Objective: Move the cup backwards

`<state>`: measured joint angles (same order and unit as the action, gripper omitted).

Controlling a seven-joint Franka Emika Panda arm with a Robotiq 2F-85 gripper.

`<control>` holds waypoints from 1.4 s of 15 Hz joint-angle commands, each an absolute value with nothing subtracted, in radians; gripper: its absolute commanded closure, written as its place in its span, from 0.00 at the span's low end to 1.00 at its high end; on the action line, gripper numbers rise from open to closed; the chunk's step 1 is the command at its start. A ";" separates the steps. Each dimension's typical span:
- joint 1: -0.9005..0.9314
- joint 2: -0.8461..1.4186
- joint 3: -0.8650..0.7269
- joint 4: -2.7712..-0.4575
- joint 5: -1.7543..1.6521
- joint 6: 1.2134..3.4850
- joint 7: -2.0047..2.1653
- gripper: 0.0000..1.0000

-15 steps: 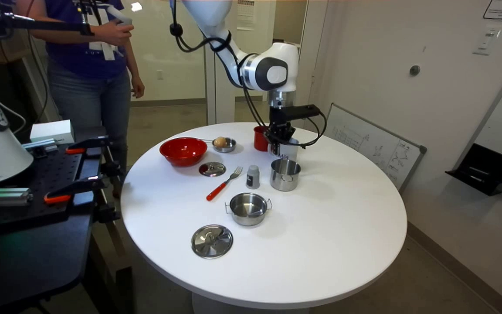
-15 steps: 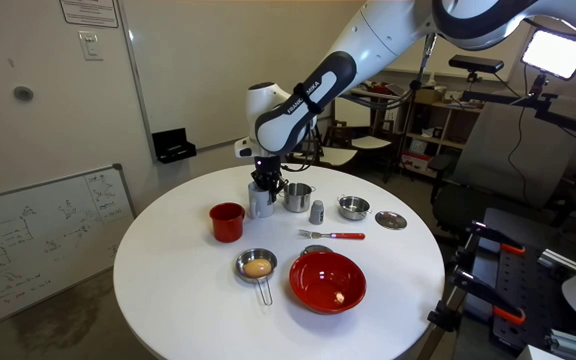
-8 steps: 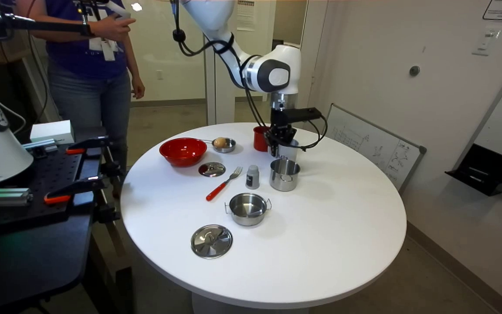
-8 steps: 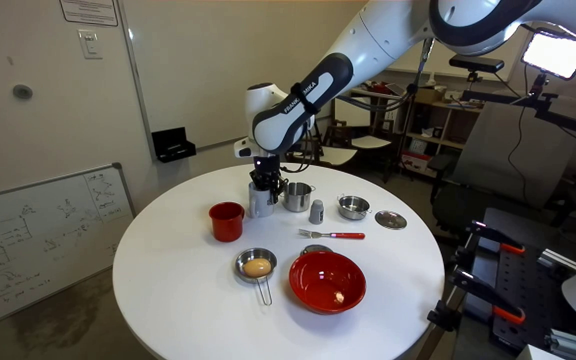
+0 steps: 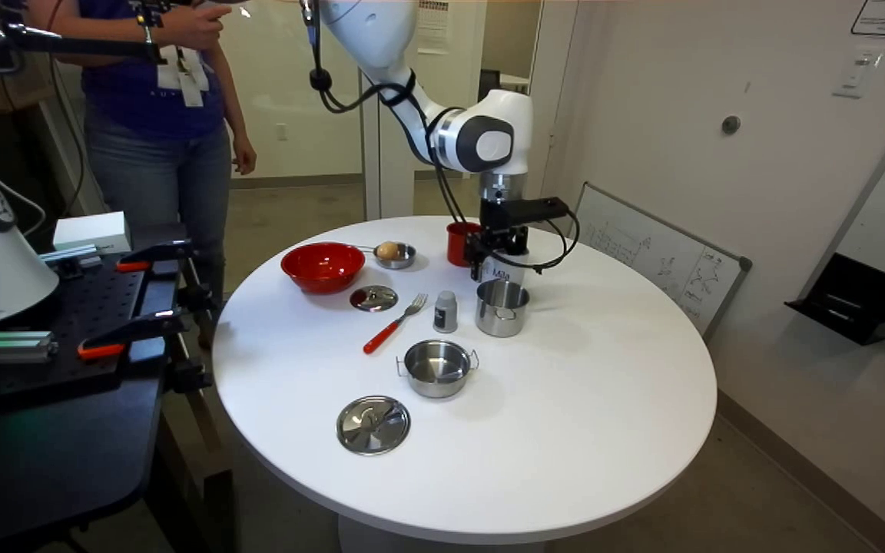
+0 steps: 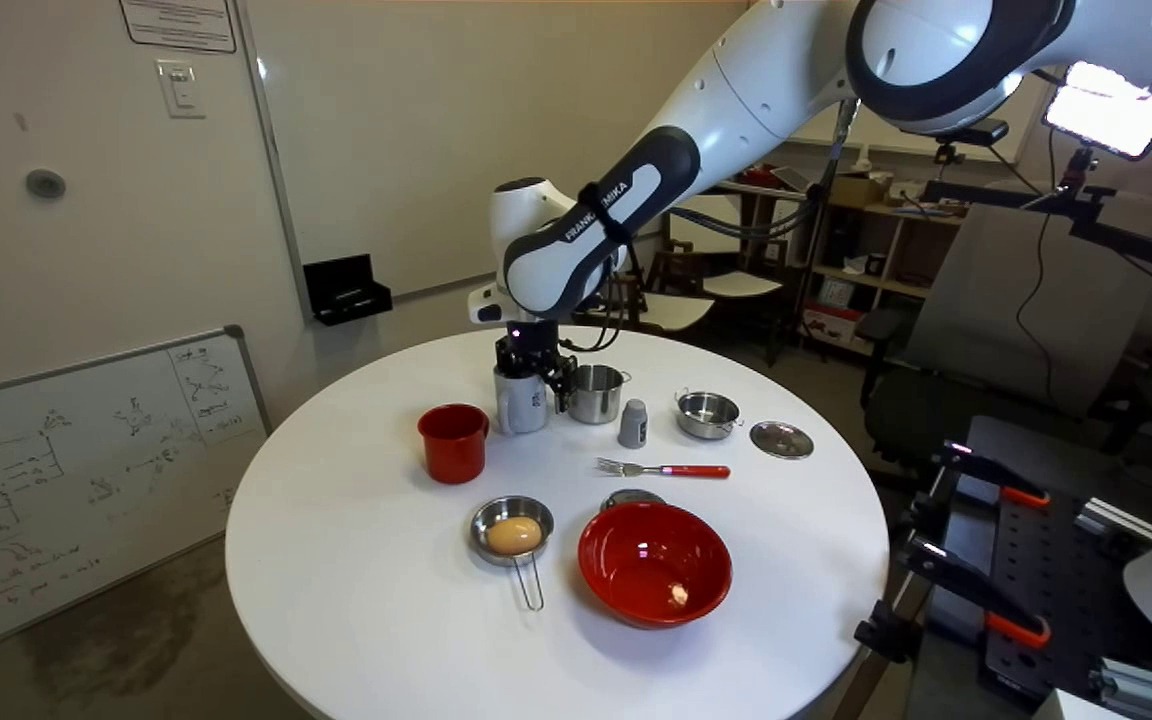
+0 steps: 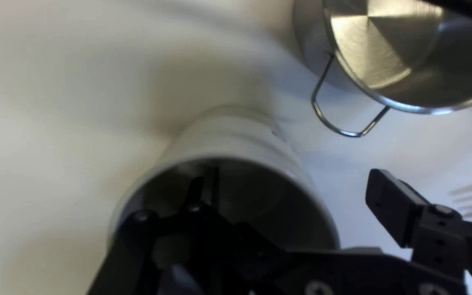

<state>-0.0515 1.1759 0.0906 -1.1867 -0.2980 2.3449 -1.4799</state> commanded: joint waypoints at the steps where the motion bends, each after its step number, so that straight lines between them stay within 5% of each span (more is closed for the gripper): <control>1: -0.035 1.217 0.068 -1.118 -0.289 2.337 -1.496 0.00; 21: -0.018 1.017 0.026 -1.202 -0.299 2.401 -1.383 0.00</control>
<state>-0.0186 1.0147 0.0273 -1.2062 -0.3002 2.4034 -1.3823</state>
